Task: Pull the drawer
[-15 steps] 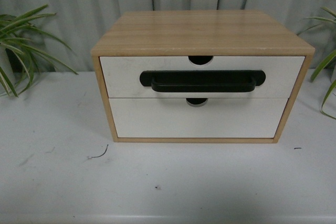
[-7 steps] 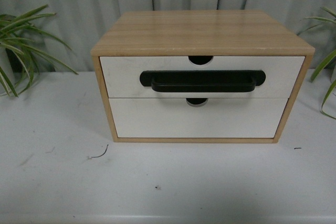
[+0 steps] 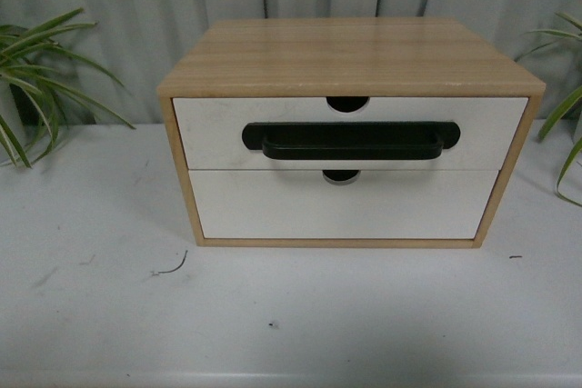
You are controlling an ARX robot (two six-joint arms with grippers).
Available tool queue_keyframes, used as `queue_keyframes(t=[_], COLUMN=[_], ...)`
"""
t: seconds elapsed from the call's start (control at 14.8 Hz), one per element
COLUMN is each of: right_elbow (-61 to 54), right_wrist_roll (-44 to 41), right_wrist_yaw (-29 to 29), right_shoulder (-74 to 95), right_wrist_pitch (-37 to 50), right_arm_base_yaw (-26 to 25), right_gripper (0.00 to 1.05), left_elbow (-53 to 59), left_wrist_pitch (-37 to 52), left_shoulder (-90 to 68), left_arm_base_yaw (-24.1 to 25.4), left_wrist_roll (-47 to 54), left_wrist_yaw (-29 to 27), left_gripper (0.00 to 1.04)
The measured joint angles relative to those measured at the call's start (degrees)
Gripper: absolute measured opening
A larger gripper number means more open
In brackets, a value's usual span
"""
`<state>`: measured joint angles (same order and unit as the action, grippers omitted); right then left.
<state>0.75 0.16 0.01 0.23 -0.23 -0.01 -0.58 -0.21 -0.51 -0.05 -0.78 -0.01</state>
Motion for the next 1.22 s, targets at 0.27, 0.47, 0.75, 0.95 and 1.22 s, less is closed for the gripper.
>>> queue_keyframes(t=[0.27, 0.47, 0.75, 0.95, 1.22], right_elbow=[0.0, 0.92, 8.26, 22.88, 42.71], right_wrist_roll=[0.0, 2.8, 2.32, 1.01, -8.11], right_wrist_yaw=[0.0, 3.17, 2.56, 3.41, 1.05], right_shoulder=[-0.02, 11.58, 41.13, 67.84, 84.65], right_wrist_pitch=[0.0, 7.58, 33.79, 44.13, 39.39], right_arm_base_yaw=[0.0, 0.42, 2.4, 7.61, 12.44], right_gripper=[0.98, 0.98, 0.98, 0.98, 0.98], left_elbow=[0.0, -5.35, -8.22, -18.38, -37.0], left_wrist_pitch=[0.0, -10.03, 7.67, 27.85, 30.64], left_shoulder=[0.0, -10.23, -27.43, -52.48, -74.84], left_arm_base_yaw=[0.0, -7.13, -1.05, -1.88, -8.98], left_wrist_roll=[0.0, -5.62, -9.35, -9.31, -4.46], left_wrist_yaw=[0.0, -16.66, -19.65, -13.81, -8.07], left_gripper=[0.98, 0.98, 0.98, 0.98, 0.98])
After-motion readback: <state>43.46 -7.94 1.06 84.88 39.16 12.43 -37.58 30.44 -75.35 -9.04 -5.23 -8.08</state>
